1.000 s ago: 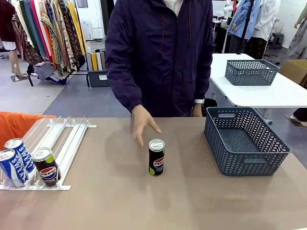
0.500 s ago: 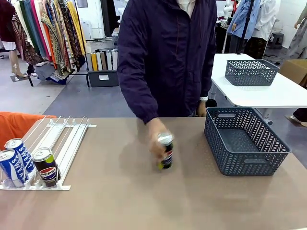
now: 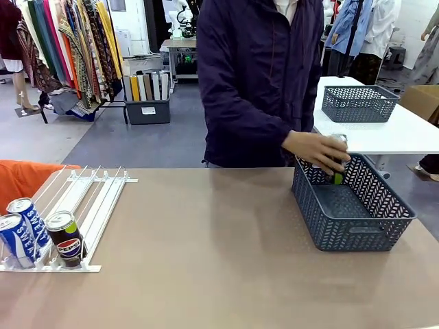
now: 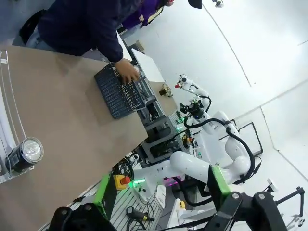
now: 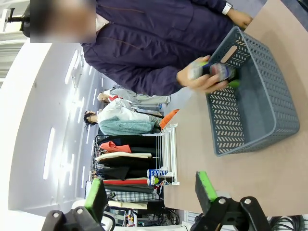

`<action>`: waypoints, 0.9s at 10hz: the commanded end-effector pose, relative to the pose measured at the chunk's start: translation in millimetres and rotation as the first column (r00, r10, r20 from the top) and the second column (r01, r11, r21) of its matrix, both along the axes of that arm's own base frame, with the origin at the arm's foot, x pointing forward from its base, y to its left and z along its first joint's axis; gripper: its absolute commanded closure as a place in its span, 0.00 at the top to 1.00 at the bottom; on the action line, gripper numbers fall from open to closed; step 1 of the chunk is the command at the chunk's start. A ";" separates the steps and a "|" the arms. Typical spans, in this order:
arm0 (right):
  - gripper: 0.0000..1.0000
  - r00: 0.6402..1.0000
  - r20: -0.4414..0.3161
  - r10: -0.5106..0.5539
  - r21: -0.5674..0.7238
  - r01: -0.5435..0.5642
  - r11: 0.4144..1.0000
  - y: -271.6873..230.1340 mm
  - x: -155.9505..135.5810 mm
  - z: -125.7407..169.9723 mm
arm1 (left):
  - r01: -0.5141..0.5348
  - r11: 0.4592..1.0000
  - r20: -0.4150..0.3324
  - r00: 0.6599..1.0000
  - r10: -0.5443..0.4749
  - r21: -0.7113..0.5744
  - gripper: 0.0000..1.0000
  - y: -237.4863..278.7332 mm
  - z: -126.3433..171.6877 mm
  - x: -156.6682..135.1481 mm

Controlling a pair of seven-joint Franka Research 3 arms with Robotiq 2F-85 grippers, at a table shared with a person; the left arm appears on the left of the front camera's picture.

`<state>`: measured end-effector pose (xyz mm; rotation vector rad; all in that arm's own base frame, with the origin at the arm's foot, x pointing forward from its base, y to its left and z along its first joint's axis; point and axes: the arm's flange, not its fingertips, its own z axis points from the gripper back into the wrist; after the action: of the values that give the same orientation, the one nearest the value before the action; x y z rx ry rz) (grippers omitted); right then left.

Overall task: Retrieve and store the cans from the dispenser.
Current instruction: Pick up the last remaining can from one row of the Automatic Can Dispenser and place it in the middle of the table.

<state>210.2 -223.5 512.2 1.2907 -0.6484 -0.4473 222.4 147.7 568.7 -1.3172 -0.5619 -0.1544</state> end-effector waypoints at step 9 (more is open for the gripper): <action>1.00 0.999 0.038 -0.002 0.004 0.002 1.000 0.6 2.8 1.8 | 0.053 0.903 -0.347 0.932 0.109 0.426 1.00 -68.7 16.4 39.5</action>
<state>210.2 -223.4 512.4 1.2905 -0.6487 -0.4469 252.9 111.8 573.2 -1.0849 -0.3770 -0.0329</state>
